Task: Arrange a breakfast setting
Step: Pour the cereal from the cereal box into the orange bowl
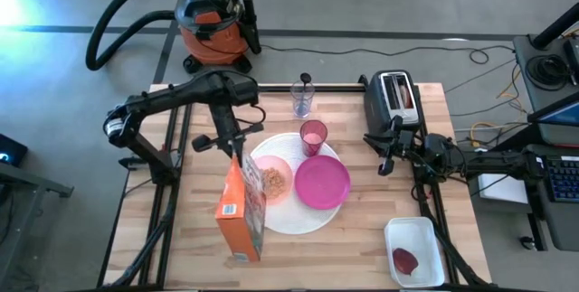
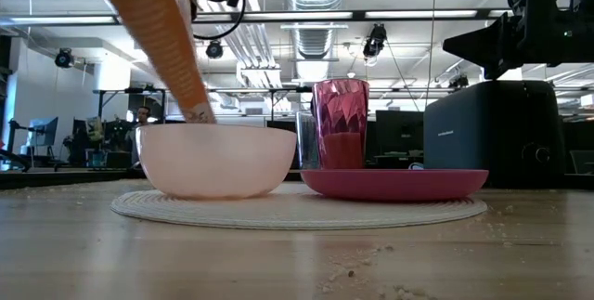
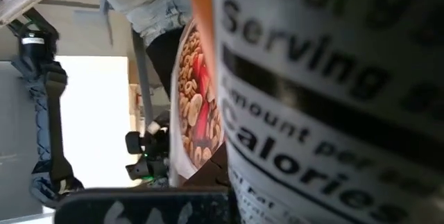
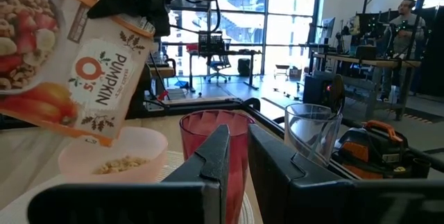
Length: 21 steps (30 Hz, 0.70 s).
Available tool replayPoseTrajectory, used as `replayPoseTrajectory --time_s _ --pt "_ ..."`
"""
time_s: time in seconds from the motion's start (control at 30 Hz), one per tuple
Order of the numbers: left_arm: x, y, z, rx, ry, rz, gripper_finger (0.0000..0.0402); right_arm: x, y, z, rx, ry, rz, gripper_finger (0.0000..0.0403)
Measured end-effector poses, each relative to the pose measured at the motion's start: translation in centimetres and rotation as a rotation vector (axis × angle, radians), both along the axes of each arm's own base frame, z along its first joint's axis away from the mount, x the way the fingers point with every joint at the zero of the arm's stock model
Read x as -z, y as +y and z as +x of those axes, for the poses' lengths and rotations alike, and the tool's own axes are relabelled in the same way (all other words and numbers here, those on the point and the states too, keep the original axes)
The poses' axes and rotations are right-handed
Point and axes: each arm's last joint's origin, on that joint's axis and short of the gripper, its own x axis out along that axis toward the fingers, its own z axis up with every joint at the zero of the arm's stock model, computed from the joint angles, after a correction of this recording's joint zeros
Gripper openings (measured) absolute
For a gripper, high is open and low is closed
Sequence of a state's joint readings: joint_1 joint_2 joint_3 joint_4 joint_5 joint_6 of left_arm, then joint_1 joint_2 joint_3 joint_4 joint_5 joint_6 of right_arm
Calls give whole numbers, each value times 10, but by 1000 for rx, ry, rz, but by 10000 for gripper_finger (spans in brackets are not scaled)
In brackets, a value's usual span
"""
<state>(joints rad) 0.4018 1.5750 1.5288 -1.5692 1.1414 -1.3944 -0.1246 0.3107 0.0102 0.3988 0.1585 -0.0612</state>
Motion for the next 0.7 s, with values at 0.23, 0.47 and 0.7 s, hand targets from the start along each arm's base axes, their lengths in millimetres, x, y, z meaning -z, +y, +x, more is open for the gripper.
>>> replayPoseTrajectory --time_s 0.23,0.47,0.7 --pt "-1 -4 0 8 -2 -30 0 0 0 0 0 1 -1 43" --pt "0 -3 -1 6 10 12 0 0 0 0 0 1 0 43" --pt "2 -5 1 7 30 -26 0 0 0 0 0 2 -1 43"
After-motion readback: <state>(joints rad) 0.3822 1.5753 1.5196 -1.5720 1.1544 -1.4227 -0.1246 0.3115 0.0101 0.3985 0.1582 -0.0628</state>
